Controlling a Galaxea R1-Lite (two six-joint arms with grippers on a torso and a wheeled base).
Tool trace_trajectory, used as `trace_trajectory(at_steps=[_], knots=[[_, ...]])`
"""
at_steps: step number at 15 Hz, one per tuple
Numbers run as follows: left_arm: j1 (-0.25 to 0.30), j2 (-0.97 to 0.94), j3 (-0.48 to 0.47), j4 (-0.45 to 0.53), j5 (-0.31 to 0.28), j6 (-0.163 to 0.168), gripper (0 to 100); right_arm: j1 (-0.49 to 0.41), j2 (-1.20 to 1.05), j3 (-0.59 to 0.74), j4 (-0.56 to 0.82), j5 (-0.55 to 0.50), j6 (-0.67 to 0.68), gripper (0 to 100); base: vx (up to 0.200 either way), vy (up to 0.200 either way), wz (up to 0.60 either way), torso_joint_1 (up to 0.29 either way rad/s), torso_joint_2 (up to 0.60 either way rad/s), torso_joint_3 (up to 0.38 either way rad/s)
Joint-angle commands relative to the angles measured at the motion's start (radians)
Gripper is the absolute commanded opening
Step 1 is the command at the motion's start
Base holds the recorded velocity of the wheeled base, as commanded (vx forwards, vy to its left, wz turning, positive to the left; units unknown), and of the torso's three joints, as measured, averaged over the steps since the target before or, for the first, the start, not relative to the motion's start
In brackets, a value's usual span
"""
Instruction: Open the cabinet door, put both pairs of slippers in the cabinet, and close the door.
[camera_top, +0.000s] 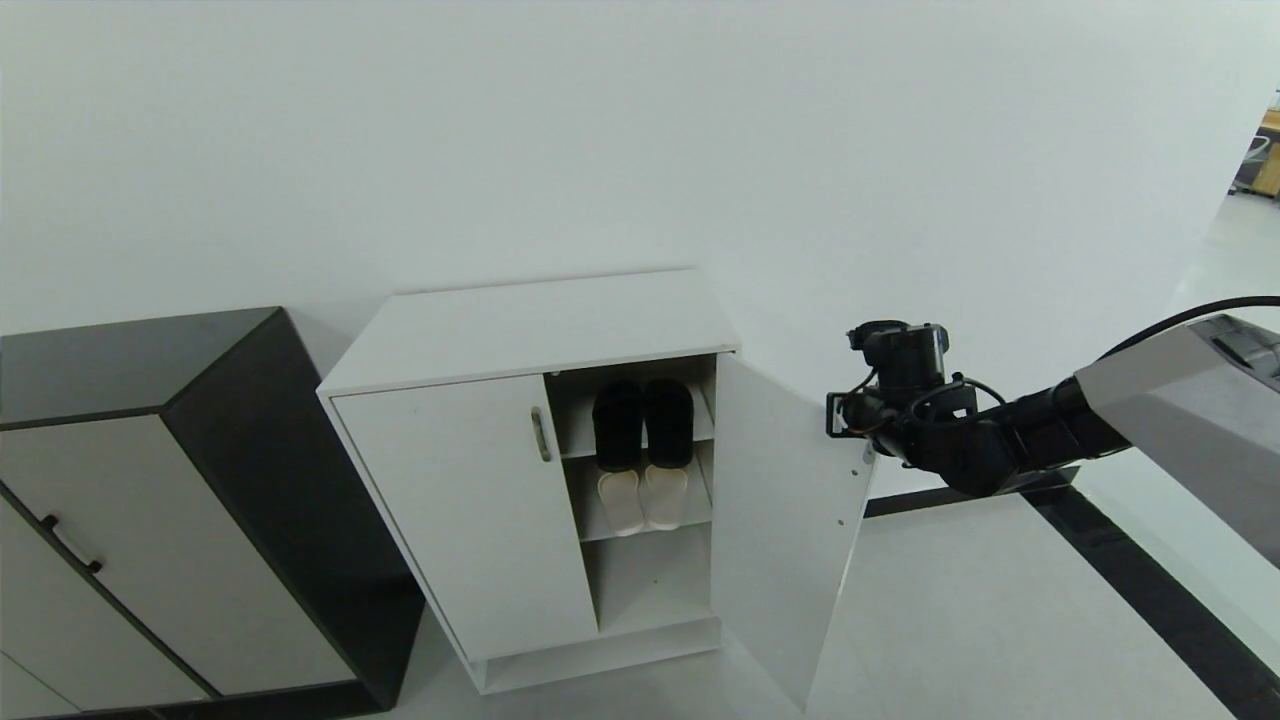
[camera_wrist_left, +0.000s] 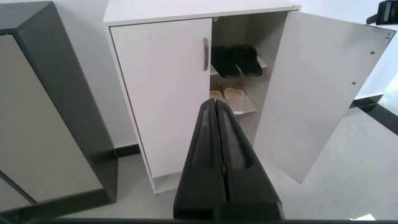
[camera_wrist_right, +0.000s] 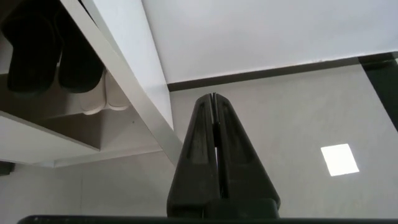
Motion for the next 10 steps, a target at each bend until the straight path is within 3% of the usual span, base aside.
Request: trace_trajectory(at_steps=[1, 6, 10], knots=[[0.000, 0.001, 0.000, -0.001, 0.000, 0.000, 0, 0.004, -0.005, 0.005, 0.001, -0.001, 0.000, 0, 0.000, 0.000, 0.00, 0.000, 0.00, 0.000], [0.000, 0.001, 0.000, 0.001, 0.000, 0.000, 0, 0.046, -0.067, 0.097, -0.005, -0.001, 0.001, 0, 0.000, 0.000, 0.00, 0.000, 0.00, 0.000], [0.000, 0.001, 0.000, -0.001, 0.000, 0.000, 0, 0.145, -0.128, 0.166, -0.005, -0.001, 0.021, 0, 0.000, 0.000, 0.00, 0.000, 0.00, 0.000]])
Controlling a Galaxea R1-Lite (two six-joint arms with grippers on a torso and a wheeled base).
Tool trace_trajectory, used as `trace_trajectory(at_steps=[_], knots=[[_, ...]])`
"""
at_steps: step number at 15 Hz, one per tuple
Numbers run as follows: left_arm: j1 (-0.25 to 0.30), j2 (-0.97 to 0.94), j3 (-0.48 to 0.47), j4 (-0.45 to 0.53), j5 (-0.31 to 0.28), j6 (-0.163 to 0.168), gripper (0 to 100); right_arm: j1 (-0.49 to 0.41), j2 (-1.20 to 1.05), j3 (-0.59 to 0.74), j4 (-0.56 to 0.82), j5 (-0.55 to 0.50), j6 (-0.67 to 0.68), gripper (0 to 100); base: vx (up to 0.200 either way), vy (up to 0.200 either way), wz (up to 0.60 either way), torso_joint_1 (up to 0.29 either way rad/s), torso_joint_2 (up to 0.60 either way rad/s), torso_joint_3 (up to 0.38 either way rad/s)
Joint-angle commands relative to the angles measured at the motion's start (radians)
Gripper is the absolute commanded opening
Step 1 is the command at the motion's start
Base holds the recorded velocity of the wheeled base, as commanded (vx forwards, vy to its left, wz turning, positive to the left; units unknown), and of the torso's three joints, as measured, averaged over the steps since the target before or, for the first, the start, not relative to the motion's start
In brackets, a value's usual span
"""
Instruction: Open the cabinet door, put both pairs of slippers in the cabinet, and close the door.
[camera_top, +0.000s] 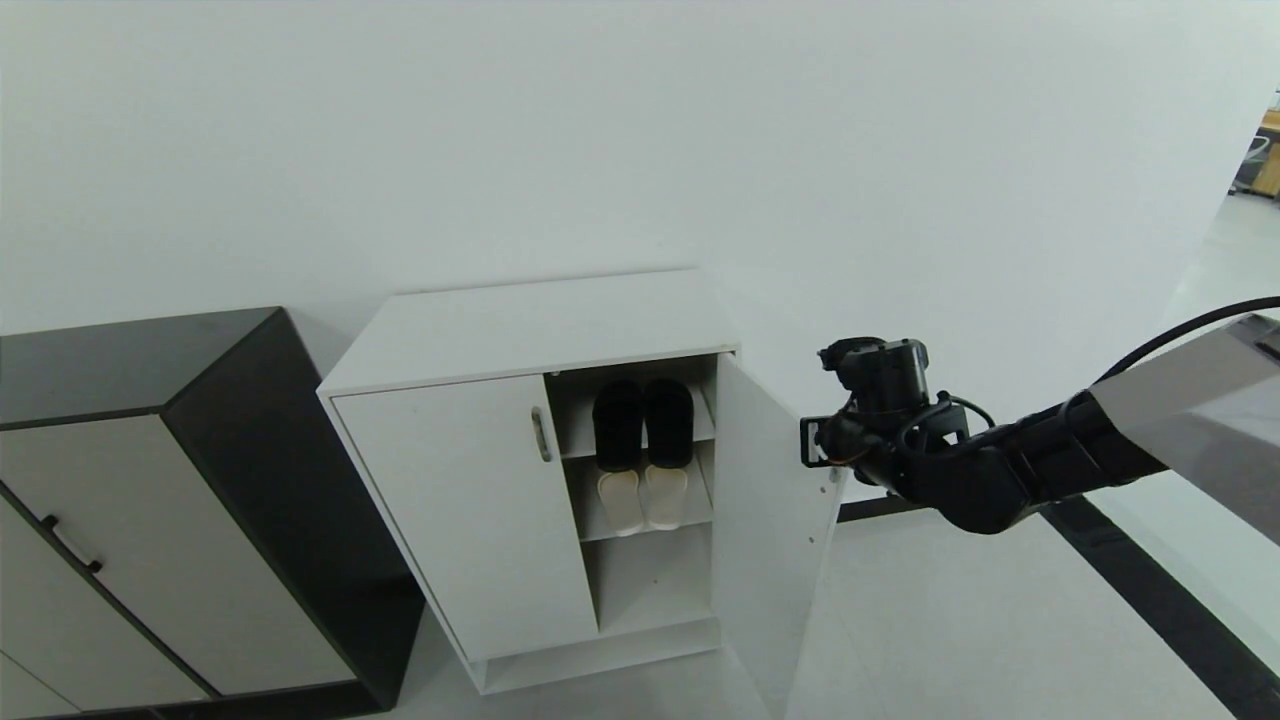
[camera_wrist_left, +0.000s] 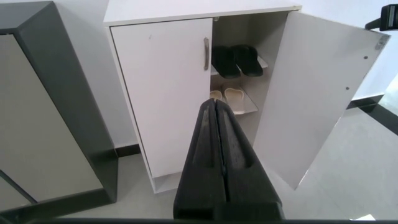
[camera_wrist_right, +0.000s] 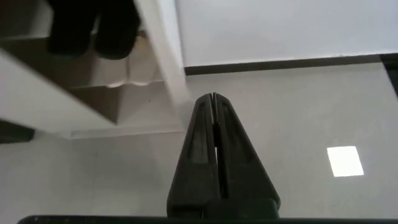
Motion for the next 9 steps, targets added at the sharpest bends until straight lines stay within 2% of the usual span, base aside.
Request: trace_trajectory(at_steps=[1, 4, 9], knots=[[0.000, 0.001, 0.000, 0.000, 0.000, 0.000, 0, 0.059, -0.052, 0.032, 0.000, 0.000, 0.009, 0, 0.000, 0.000, 0.00, 0.000, 0.00, 0.000], [0.000, 0.001, 0.000, 0.001, 0.000, 0.000, 0, 0.122, -0.073, 0.061, 0.000, 0.000, 0.014, 0, 0.000, 0.000, 0.00, 0.000, 0.00, 0.000], [0.000, 0.001, 0.000, 0.000, 0.000, 0.000, 0, 0.174, -0.124, 0.123, -0.020, 0.002, 0.005, 0, 0.000, 0.000, 0.00, 0.000, 0.00, 0.000]])
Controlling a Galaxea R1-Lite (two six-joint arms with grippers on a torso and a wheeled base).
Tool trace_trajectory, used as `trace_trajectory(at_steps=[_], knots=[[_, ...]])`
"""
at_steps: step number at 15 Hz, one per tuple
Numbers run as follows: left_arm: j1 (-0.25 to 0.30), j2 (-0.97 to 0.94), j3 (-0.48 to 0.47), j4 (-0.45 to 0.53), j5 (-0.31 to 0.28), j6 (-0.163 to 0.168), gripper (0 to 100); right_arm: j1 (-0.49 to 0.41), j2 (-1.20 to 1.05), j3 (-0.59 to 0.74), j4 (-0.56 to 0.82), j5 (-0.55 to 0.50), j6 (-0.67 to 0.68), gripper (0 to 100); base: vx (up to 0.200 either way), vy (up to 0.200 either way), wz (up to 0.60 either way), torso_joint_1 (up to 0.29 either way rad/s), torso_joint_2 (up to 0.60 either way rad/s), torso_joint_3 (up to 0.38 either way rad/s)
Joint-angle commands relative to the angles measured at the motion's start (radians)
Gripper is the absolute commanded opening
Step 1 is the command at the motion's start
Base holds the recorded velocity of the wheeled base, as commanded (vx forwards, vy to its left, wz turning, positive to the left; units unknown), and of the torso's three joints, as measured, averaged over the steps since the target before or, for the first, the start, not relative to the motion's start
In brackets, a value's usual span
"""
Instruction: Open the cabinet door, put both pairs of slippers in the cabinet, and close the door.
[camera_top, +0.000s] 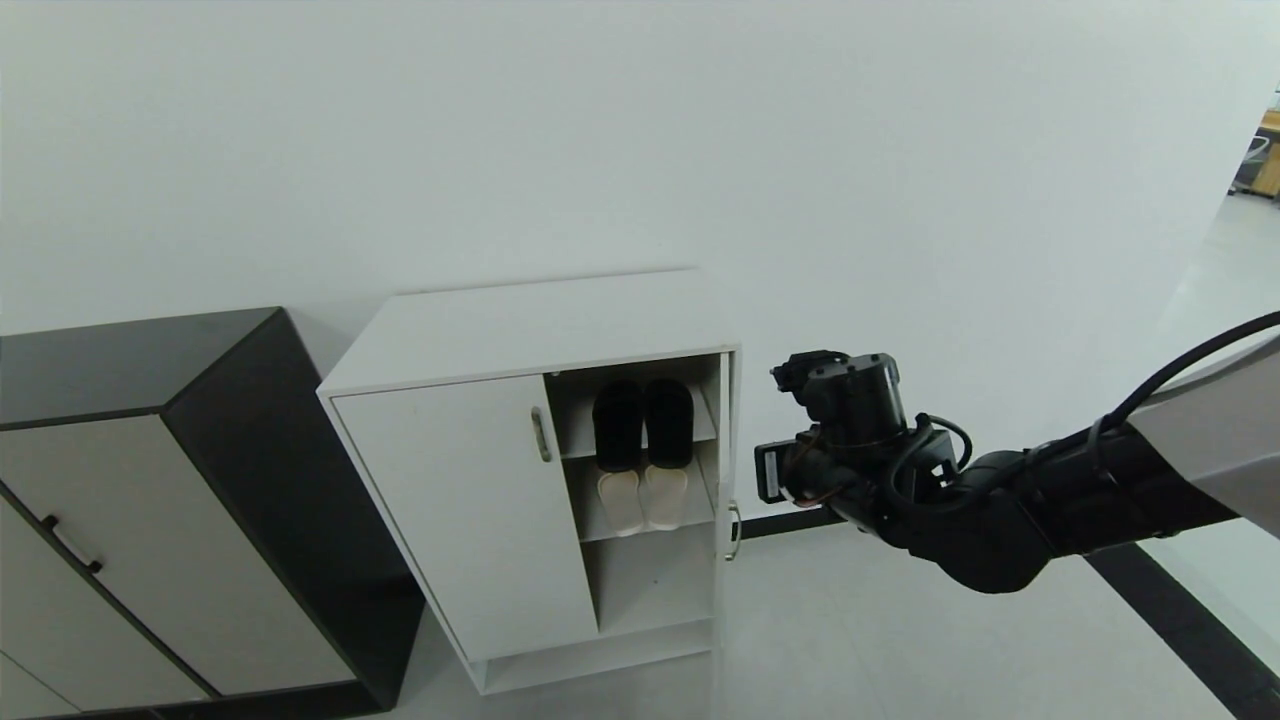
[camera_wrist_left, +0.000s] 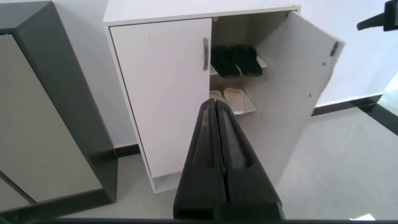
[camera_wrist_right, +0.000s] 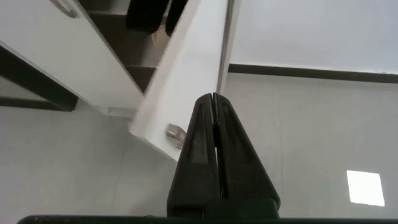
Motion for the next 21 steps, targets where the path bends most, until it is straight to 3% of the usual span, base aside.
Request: trace_trajectory(at_steps=[1, 5, 13, 21], knots=[[0.000, 0.001, 0.000, 0.000, 0.000, 0.000, 0, 0.024, -0.047, 0.034, -0.014, 0.002, -0.002, 0, 0.000, 0.000, 0.00, 0.000, 0.00, 0.000], [0.000, 0.001, 0.000, 0.000, 0.000, 0.000, 0, 0.066, -0.073, 0.076, -0.035, 0.009, -0.002, 0, 0.000, 0.000, 0.00, 0.000, 0.00, 0.000], [0.000, 0.001, 0.000, 0.000, 0.000, 0.000, 0, 0.070, -0.065, 0.101, -0.060, 0.002, -0.003, 0, 0.000, 0.000, 0.60, 0.001, 0.00, 0.004], [0.000, 0.001, 0.000, 0.000, 0.000, 0.000, 0, 0.018, -0.134, 0.320, -0.187, -0.047, -0.101, 0, 0.000, 0.000, 0.00, 0.000, 0.00, 0.000]])
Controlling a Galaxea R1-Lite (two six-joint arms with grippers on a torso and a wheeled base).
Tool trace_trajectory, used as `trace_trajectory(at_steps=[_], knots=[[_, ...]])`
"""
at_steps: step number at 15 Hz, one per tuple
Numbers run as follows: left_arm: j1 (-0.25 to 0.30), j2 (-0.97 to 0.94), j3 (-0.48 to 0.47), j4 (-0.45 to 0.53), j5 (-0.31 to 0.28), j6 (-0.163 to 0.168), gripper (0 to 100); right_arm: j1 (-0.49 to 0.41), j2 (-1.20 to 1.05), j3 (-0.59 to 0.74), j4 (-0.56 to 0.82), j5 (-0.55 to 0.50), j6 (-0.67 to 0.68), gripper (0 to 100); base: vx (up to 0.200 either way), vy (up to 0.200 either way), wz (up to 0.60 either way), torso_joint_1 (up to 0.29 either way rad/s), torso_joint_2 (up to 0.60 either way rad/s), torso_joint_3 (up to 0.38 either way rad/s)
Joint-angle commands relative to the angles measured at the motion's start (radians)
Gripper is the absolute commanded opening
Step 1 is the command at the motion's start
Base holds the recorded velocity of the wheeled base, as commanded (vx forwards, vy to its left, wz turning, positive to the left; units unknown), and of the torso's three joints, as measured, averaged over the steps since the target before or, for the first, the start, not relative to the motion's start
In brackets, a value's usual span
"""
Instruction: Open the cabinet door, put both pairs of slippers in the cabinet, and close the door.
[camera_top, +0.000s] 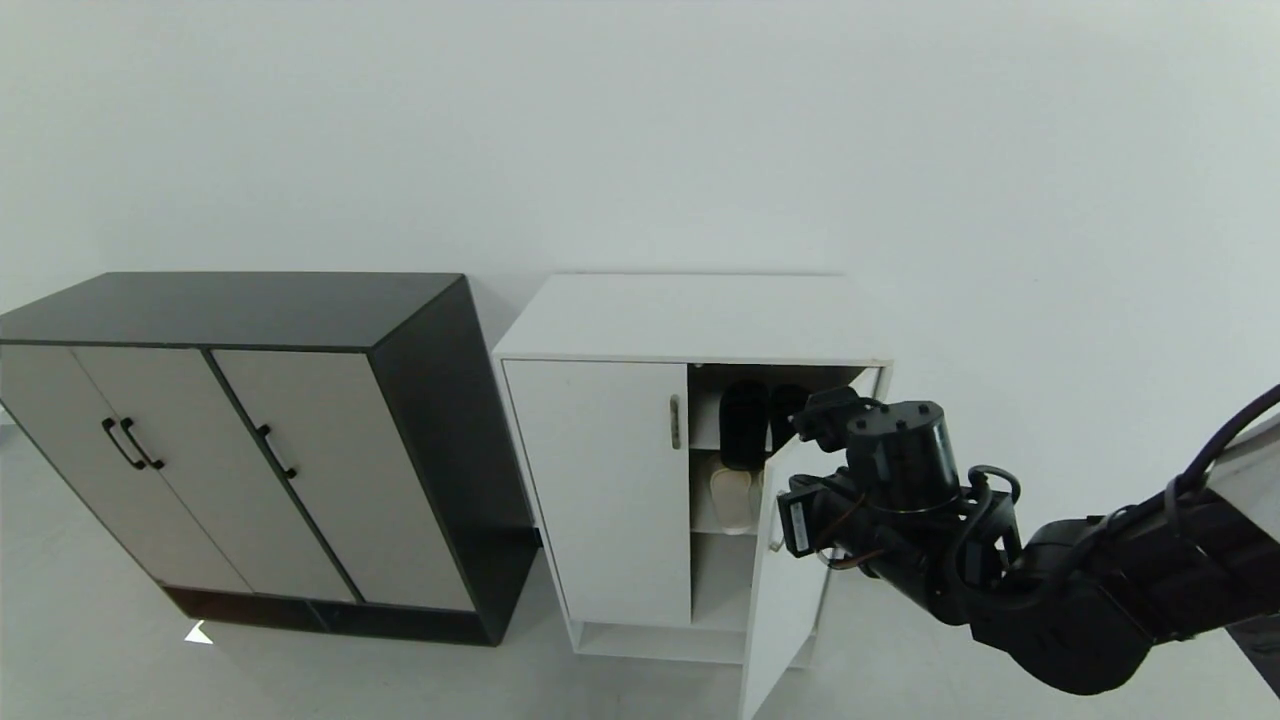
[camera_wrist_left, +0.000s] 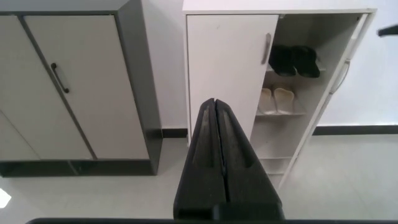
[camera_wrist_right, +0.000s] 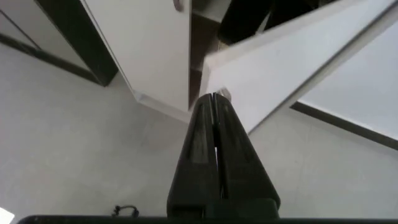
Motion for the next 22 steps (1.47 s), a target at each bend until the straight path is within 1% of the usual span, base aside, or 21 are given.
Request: trace_trajectory(at_steps=[1, 2, 8, 12, 16, 22], knots=[[0.000, 0.001, 0.000, 0.001, 0.000, 0.000, 0, -0.016, -0.042, 0.056, -0.002, -0.001, -0.009, 0, 0.000, 0.000, 0.00, 0.000, 0.00, 0.000], [0.000, 0.001, 0.000, 0.001, -0.001, 0.001, 0, -0.022, -0.057, 0.089, -0.002, 0.002, -0.017, 0, 0.000, 0.000, 0.00, 0.000, 0.00, 0.000], [0.000, 0.001, 0.000, 0.001, -0.001, 0.001, 0, -0.022, -0.059, 0.155, -0.002, 0.001, -0.018, 0, 0.200, 0.000, 0.00, 0.003, 0.00, 0.006], [0.000, 0.001, 0.000, 0.001, -0.001, 0.001, 0, -0.021, -0.068, 0.181, -0.003, 0.001, -0.017, 0, 0.000, 0.000, 0.00, 0.000, 0.00, 0.000], [0.000, 0.003, 0.000, 0.001, -0.001, 0.001, 0, -0.021, -0.060, 0.175, -0.005, 0.004, -0.014, 0, 0.000, 0.000, 0.00, 0.000, 0.00, 0.000], [0.000, 0.001, 0.000, 0.001, -0.001, 0.000, 0, -0.045, 0.047, 0.089, -0.075, 0.011, -0.009, 0, 0.000, 0.000, 0.00, 0.000, 0.00, 0.000]])
